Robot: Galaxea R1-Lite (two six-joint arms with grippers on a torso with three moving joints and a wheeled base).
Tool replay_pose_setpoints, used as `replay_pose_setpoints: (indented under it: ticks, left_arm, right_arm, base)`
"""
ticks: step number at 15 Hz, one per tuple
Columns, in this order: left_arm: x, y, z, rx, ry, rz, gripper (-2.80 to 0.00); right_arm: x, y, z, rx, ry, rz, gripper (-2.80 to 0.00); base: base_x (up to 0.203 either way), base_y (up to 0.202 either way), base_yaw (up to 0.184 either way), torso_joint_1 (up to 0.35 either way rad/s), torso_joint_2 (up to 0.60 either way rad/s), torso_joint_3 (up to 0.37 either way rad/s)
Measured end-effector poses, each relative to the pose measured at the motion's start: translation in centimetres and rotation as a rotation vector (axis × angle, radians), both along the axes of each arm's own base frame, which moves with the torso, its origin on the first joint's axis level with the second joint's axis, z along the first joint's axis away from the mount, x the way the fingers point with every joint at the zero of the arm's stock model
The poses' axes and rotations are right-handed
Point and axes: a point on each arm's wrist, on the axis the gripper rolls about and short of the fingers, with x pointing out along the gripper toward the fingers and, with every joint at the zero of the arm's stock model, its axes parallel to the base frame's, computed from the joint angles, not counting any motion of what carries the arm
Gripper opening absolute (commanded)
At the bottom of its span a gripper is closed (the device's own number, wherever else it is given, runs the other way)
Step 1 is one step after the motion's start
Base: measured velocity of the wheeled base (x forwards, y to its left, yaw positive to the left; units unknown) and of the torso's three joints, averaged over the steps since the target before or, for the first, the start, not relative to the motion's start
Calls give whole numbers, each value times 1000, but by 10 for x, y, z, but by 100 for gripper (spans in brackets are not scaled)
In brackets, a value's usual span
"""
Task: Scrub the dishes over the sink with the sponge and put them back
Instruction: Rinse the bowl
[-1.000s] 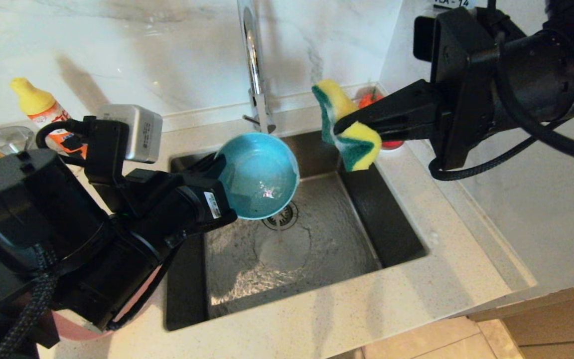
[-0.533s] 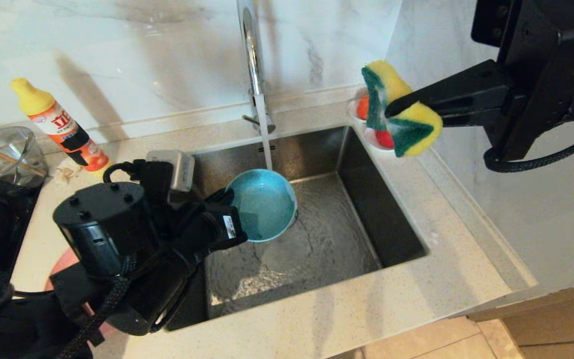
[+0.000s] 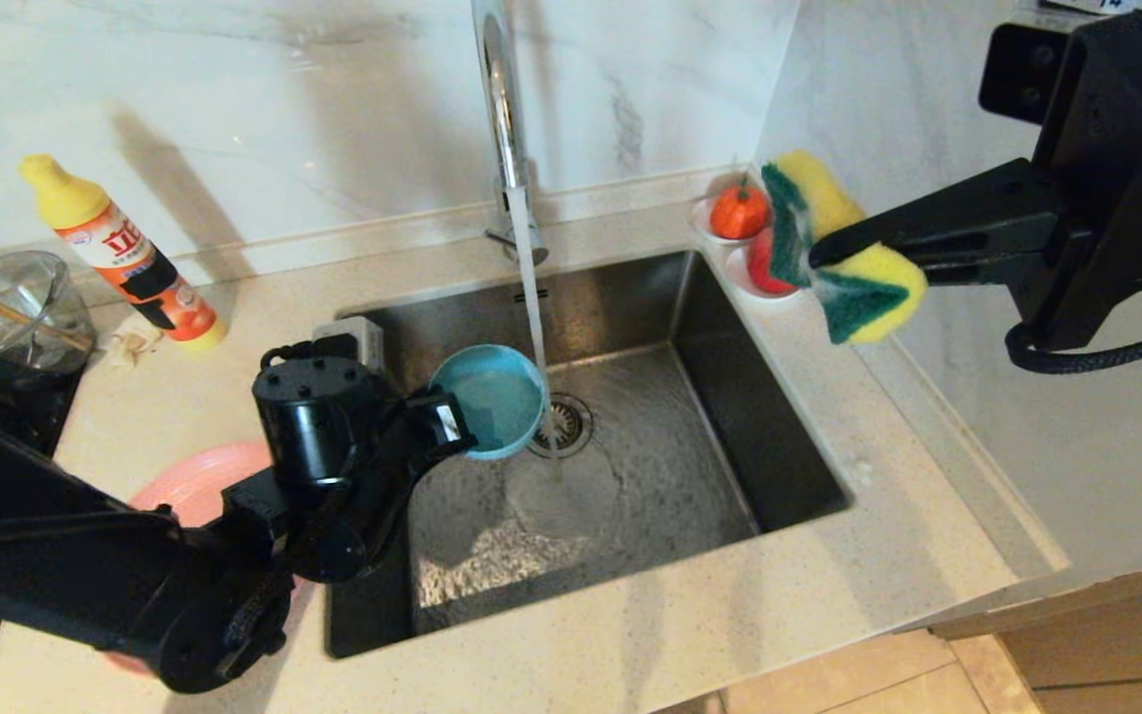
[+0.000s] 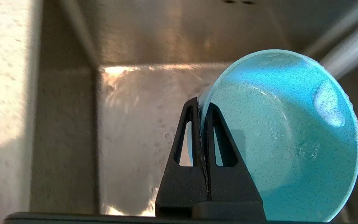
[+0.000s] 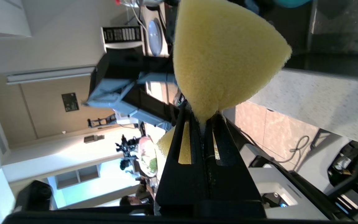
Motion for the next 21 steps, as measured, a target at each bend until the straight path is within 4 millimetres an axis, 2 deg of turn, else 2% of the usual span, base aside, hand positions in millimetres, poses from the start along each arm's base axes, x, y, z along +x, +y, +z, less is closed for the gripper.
replay_pose_setpoints:
  ticks: [5, 12, 21]
  left_arm:
    - [29, 5, -4, -21, -2, 54, -280]
    - [54, -4, -9, -27, -9, 61, -280]
    - [58, -12, -14, -26, -3, 39, -280]
  right_arm:
    - [0, 0, -3, -5, 7, -2, -280]
    - [1, 0, -9, -24, 14, 2, -280]
    - [1, -1, -13, -32, 20, 1, -280]
  base:
    - [0, 0, 0, 0, 0, 0]
    - [0, 0, 0, 0, 0, 0]
    - [0, 0, 0, 0, 0, 0]
